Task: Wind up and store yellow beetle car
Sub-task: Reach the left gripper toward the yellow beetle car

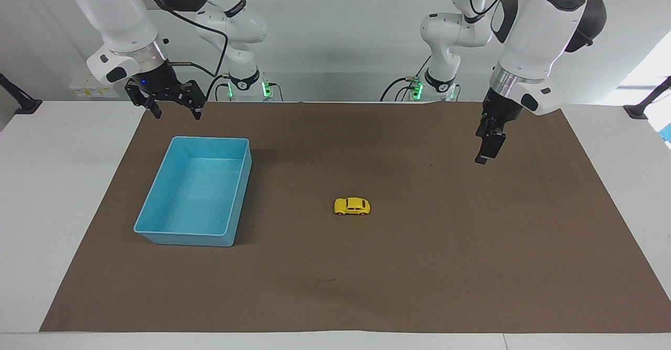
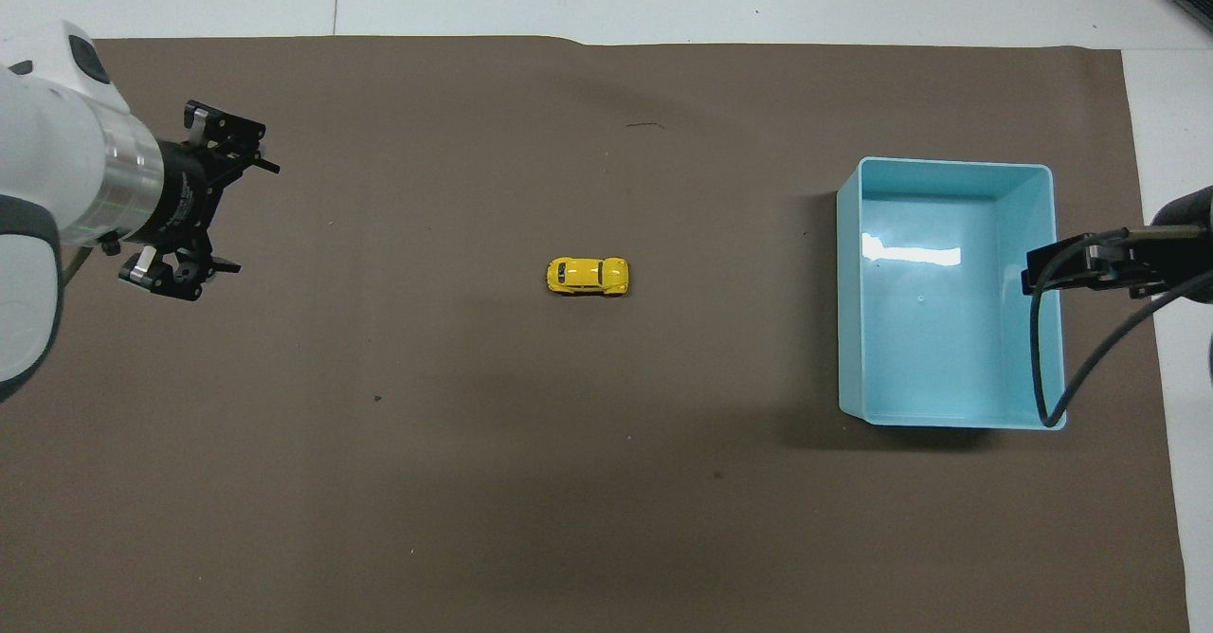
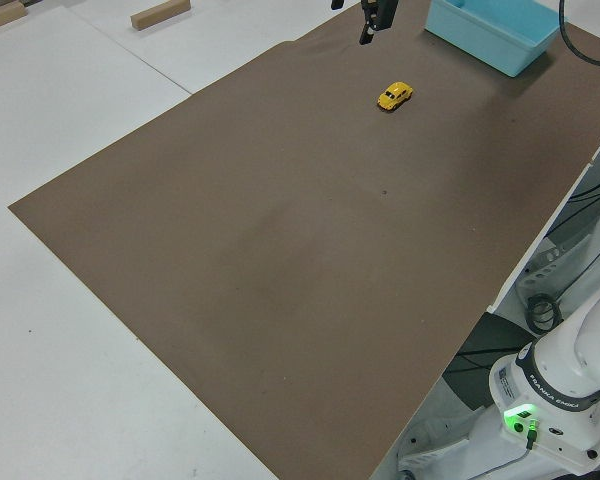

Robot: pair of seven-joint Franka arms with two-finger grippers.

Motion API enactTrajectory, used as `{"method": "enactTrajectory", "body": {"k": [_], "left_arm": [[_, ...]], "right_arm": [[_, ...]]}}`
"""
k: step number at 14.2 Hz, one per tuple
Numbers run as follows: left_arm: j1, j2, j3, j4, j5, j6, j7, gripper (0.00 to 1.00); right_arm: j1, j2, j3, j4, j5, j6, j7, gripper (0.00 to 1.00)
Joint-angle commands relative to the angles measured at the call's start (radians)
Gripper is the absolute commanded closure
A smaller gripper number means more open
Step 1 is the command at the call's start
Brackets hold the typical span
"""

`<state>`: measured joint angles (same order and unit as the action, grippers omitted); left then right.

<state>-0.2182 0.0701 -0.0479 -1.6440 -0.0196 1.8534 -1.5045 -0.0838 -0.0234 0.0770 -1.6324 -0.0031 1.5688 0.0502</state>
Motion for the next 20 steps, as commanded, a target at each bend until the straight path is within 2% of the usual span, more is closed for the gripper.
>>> {"method": "enactTrajectory", "body": {"k": [1,8,12,20], "left_arm": [[-0.046,0.049,0.016,0.016,0.012,0.020,-0.155,0.00],[-0.118,0.151,0.013,0.056,0.012,0.055,-0.416,0.00],[-0.174,0.252,0.013,0.107,0.049,0.059,-0.545,0.00],[-0.196,0.269,0.011,0.105,0.041,0.108,-0.604,0.00]], "right_arm": [[-0.010,-0.010,0.007,-0.007,0.002,-0.001,0.010,0.00],[-0.010,-0.010,0.007,-0.007,0.002,-0.001,0.010,0.00],[-0.010,-0.010,0.007,-0.007,0.002,-0.001,0.010,0.00],[-0.010,-0.010,0.007,-0.007,0.003,-0.001,0.010,0.00]]}}
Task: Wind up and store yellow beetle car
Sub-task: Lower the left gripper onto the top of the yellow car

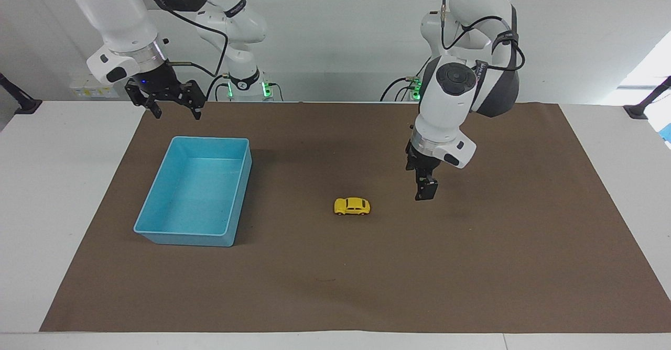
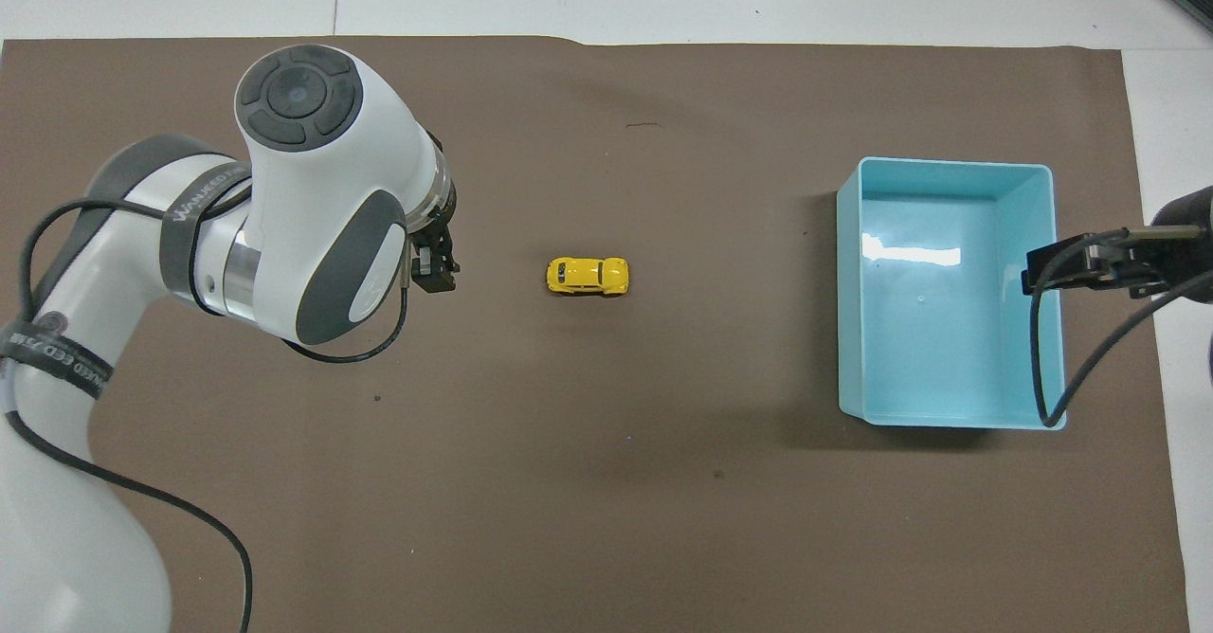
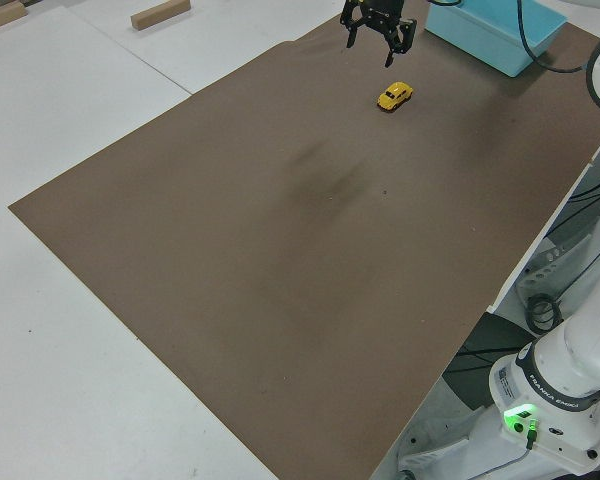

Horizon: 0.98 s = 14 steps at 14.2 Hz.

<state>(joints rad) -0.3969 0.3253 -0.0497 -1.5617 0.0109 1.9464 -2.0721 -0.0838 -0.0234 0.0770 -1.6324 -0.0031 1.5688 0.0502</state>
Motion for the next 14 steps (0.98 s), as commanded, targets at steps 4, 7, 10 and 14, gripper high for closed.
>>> {"method": "enactTrajectory", "body": {"k": [4,7,10,14], "left_arm": [[-0.042,0.070,0.014,0.044,0.018,0.035,-0.141,0.00],[-0.046,0.118,0.014,0.095,0.014,0.042,-0.238,0.00],[-0.079,0.118,0.011,0.097,0.000,0.055,-0.305,0.00],[-0.140,0.162,0.013,0.111,-0.008,0.062,-0.324,0.00]], "right_arm": [[-0.010,-0.010,0.007,-0.007,0.003,-0.001,0.010,0.00],[-0.010,-0.010,0.007,-0.007,0.002,-0.001,0.010,0.00],[-0.010,-0.010,0.007,-0.007,0.003,-0.001,0.010,0.00],[-0.010,-0.010,0.007,-0.007,0.002,-0.001,0.010,0.00]]}}
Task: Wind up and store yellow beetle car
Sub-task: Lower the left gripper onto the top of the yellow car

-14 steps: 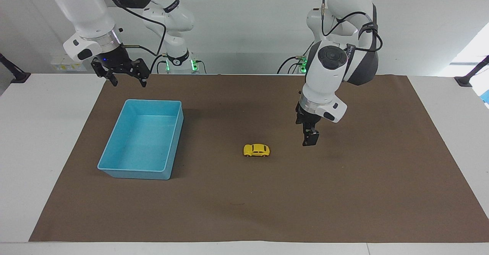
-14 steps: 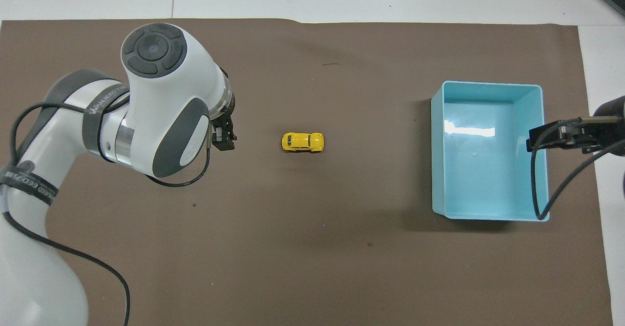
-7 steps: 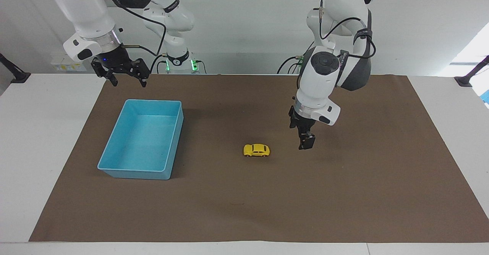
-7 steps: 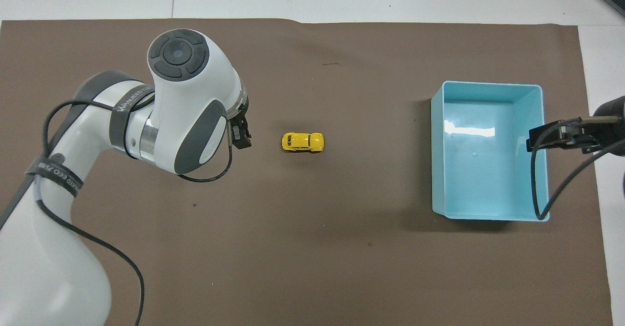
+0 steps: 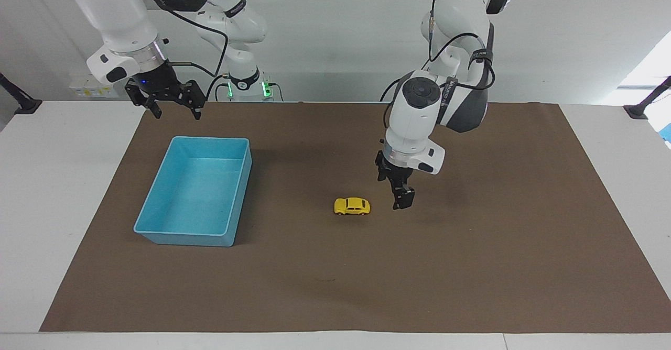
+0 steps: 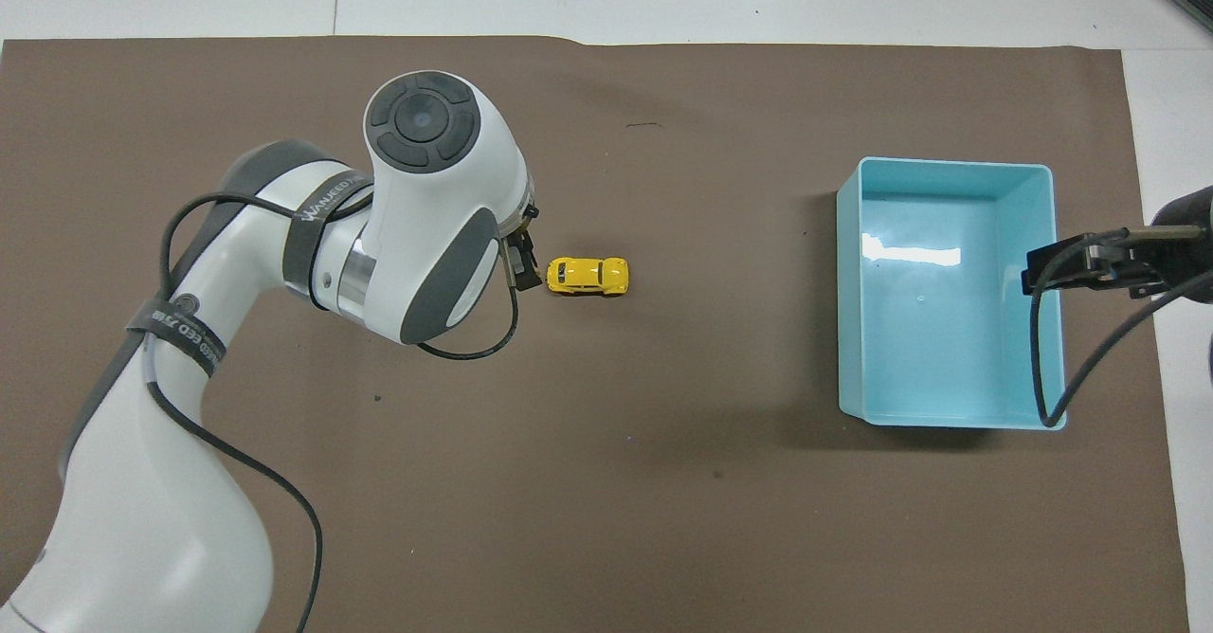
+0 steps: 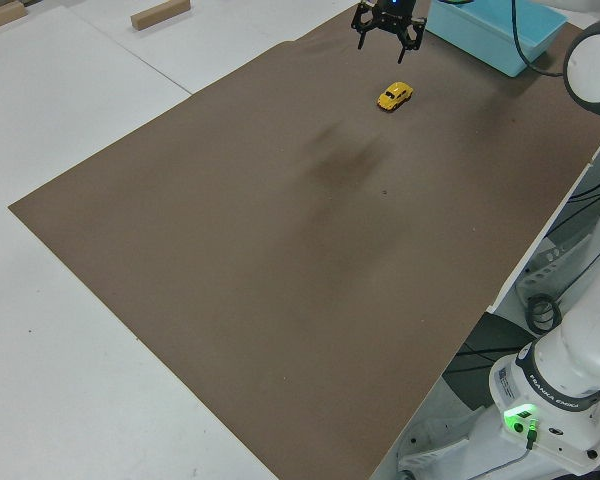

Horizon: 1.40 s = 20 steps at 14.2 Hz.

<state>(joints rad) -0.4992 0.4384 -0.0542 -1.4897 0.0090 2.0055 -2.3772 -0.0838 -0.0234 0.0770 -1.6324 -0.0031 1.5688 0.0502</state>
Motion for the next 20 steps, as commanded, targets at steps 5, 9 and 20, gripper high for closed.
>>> {"method": "enactTrajectory", "body": {"k": [5,9,20], "left_arm": [[-0.104,0.161,0.017,0.074,-0.003,0.050,-0.051,0.00],[-0.111,0.165,0.016,0.042,0.006,0.103,-0.048,0.00],[-0.114,0.166,0.014,-0.015,0.012,0.144,0.015,0.99]], "right_arm": [[-0.010,-0.010,0.007,-0.007,0.003,-0.001,0.010,0.00],[-0.010,-0.010,0.007,-0.007,0.003,-0.001,0.010,0.00],[-0.010,-0.010,0.007,-0.007,0.003,-0.001,0.010,0.00]]}}
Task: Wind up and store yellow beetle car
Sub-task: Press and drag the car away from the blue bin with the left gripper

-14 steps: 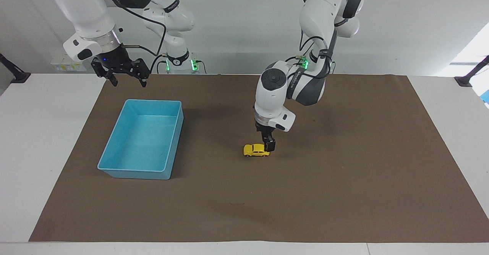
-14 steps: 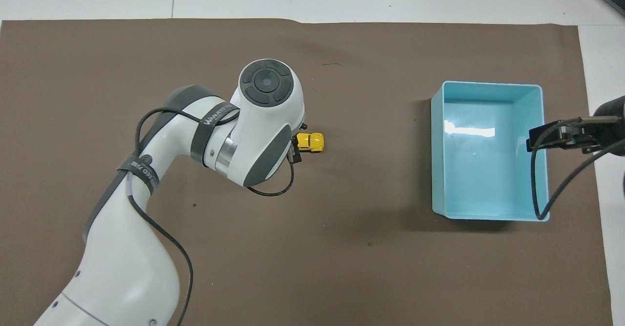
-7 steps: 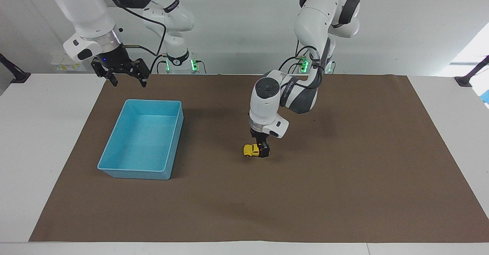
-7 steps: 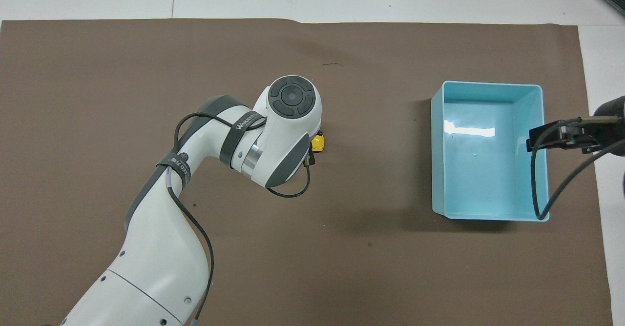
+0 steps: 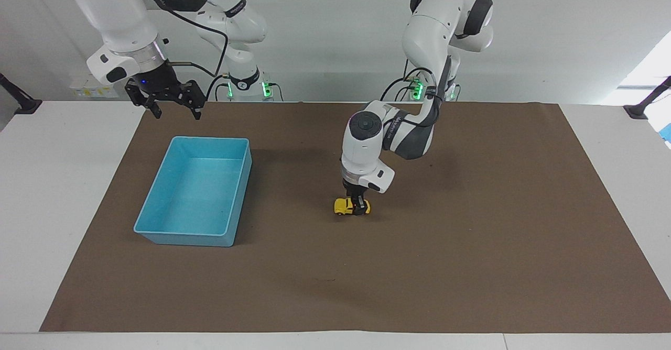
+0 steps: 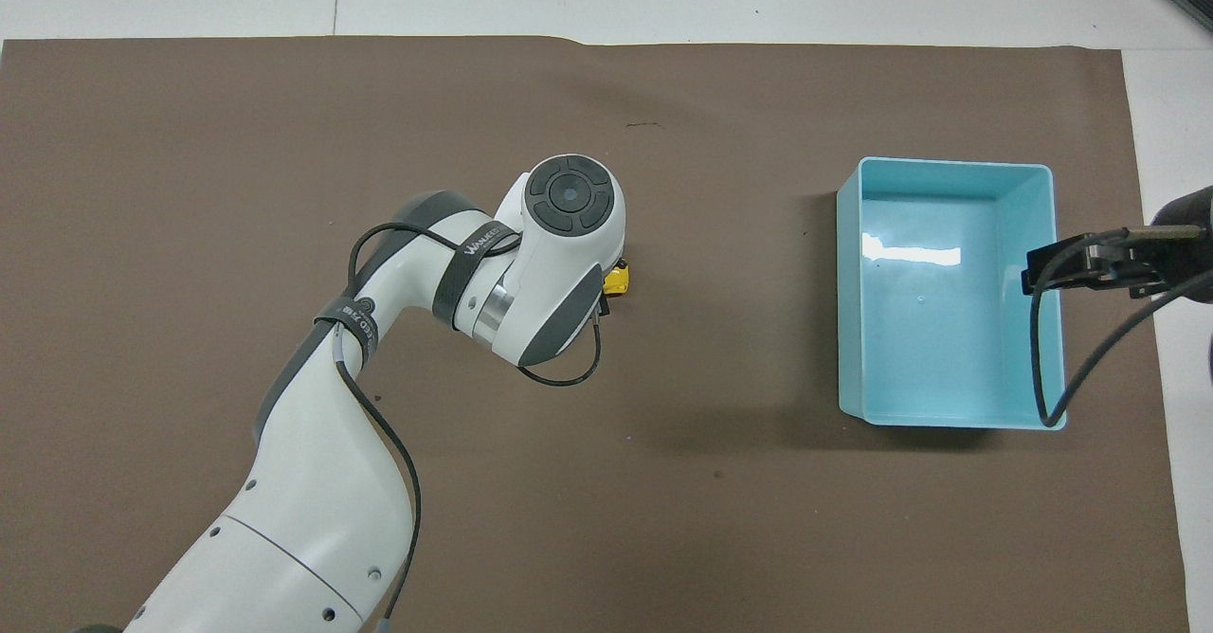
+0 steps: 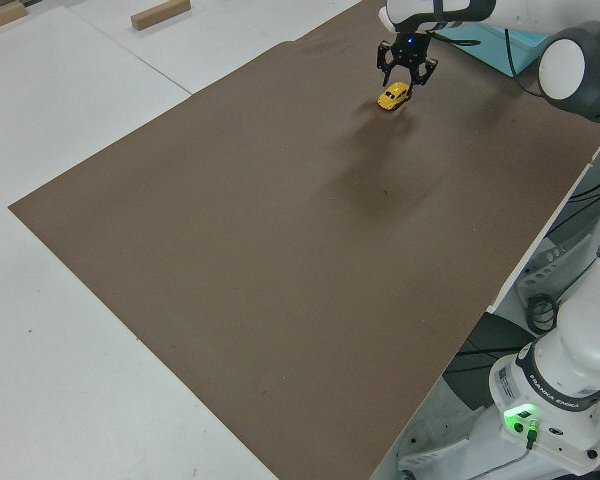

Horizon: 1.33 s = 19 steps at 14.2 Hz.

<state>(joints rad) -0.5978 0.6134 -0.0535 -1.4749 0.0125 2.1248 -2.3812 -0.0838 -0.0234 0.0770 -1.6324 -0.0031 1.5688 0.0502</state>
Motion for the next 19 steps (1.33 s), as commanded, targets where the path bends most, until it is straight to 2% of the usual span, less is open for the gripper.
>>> {"method": "enactTrajectory", "body": {"k": [1,9,16,19], "left_arm": [[-0.016,-0.011,0.015,-0.044,0.010,0.026,0.020,1.00],[-0.004,-0.037,0.017,-0.131,0.009,0.082,0.053,1.00],[0.073,-0.057,0.027,-0.194,0.032,0.089,0.161,1.00],[0.118,-0.081,0.029,-0.275,0.081,0.139,0.188,1.00]], "right_arm": [[-0.010,-0.010,0.007,-0.007,0.003,-0.001,0.010,0.00],[-0.011,-0.010,0.007,-0.007,0.002,-0.001,0.010,0.00],[-0.011,-0.010,0.007,-0.007,0.002,-0.001,0.010,0.00],[-0.010,-0.010,0.007,-0.007,0.002,-0.001,0.010,0.00]]}}
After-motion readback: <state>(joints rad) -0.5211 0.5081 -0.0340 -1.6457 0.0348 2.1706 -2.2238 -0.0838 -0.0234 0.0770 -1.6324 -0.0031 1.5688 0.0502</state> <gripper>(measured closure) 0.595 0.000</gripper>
